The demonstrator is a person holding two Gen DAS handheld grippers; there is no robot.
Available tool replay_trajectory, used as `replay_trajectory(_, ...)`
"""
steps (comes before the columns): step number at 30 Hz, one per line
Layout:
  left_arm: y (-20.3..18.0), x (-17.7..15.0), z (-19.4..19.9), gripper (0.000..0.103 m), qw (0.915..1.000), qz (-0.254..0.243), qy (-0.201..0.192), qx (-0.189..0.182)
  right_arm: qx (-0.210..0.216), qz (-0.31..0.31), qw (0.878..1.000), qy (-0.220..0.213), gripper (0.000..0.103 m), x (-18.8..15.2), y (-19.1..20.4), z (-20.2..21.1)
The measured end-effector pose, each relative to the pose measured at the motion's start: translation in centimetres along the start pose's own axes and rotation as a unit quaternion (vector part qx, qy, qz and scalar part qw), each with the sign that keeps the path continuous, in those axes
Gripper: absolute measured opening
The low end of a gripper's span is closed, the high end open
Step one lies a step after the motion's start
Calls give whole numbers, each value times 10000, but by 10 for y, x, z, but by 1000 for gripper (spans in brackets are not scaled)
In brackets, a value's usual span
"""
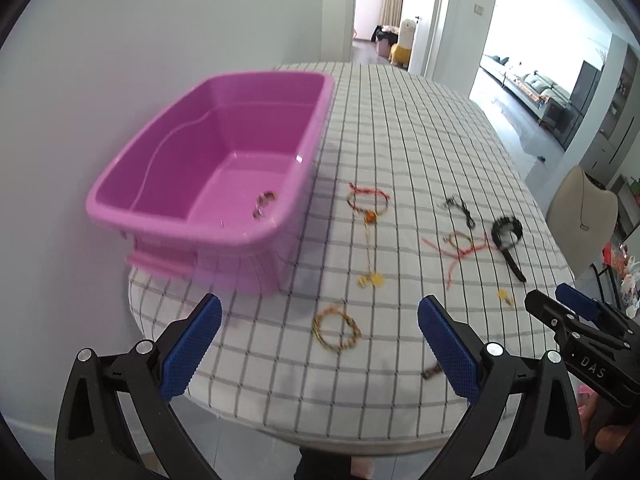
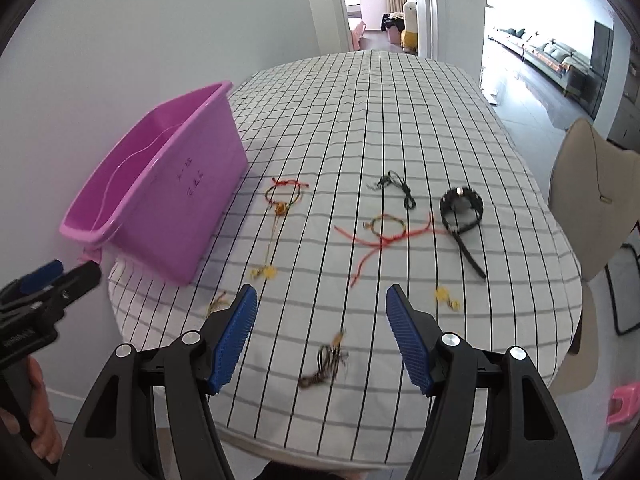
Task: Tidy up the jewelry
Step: 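Move both tools back from the tub toward the remaining jewelry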
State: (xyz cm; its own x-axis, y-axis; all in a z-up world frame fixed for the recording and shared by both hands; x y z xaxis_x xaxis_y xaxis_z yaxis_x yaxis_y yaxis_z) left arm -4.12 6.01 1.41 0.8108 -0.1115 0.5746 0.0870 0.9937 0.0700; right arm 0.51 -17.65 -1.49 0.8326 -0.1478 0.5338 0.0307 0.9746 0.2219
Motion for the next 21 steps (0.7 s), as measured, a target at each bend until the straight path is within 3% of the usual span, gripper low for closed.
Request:
replay_trajectory(8, -30, -36, -4, 97, 9997, -216, 54, -31, -41, -173, 9998, -30, 64, -40, -22, 5)
replay_trajectory(21, -25, -46, -41, 97, 9955, -847, 77, -423, -549, -756, 9948, -398, 64, -76, -8, -13)
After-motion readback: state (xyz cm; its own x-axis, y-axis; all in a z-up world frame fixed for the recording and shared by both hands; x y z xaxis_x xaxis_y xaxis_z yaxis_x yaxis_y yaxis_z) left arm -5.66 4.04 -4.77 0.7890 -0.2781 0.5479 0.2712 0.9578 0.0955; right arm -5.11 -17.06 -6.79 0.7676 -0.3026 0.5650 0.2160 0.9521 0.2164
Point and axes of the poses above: each gripper's, at about its wrist camera, not at the fingertips, and z roughly against the way its jaws point, y to its left, x to its top, the point moved 4 cm from there along -z, roughly the way its jaws point, and after that the axes turned 10 degrees about -z, right-handed, at the moved point
